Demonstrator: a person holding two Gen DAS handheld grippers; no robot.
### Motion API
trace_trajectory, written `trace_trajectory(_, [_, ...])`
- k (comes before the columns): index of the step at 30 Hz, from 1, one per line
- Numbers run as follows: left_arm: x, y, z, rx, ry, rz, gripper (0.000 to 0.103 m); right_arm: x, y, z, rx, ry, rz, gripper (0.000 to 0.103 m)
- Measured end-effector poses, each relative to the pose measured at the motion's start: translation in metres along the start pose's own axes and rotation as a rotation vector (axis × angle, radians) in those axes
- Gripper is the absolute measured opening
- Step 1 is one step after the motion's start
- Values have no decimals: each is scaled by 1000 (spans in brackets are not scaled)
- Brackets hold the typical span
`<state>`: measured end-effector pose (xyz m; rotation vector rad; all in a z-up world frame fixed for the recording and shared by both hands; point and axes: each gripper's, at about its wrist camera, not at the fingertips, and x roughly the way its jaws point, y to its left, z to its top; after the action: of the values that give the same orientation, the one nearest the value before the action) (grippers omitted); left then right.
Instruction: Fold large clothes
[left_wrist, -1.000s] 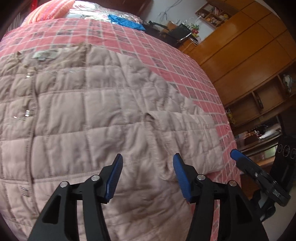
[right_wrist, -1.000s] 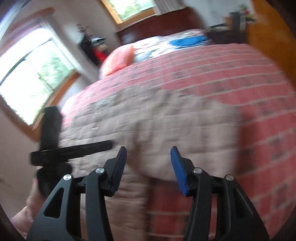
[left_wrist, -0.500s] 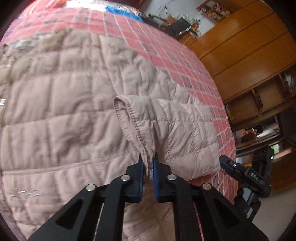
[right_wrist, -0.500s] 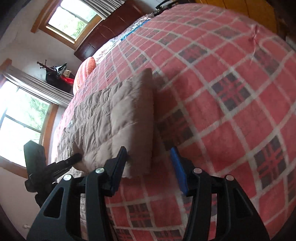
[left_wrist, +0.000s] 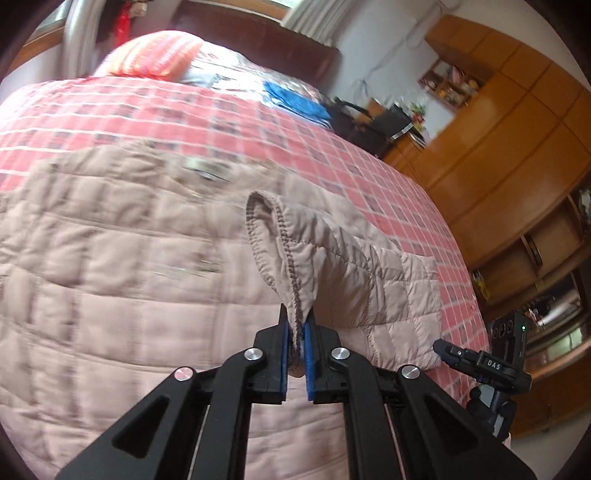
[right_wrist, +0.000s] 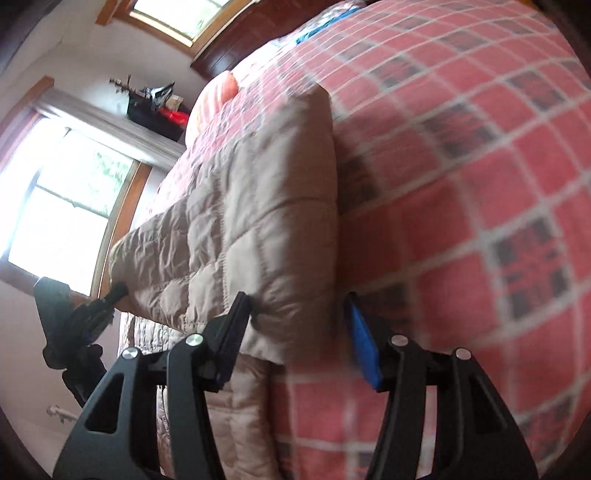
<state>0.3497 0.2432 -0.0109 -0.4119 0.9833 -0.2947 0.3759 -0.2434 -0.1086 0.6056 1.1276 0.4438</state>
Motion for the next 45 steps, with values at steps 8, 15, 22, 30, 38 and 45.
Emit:
trace_trajectory(8, [-28, 65, 11, -84, -52, 93, 6, 34, 36, 7, -75, 49, -21, 54])
trace_trajectory(15, [-11, 113, 10, -128, 14, 175, 7, 41, 54, 10, -131, 74, -141, 47])
trace_trajectory(22, [16, 131, -2, -110, 69, 212, 11, 51, 58, 8, -139, 106, -255, 47])
trace_trajectory(30, [1, 126, 1, -64, 51, 256, 25, 47, 90, 5, -186, 71, -356, 51])
trace_trajectory(38, [-57, 103, 13, -41, -107, 260, 29, 28, 165, -5, -299, 37, -277, 51])
trace_trajectory(45, [6, 71, 13, 10, 29, 240, 29, 107, 192, -10, -332, 197, -309, 39])
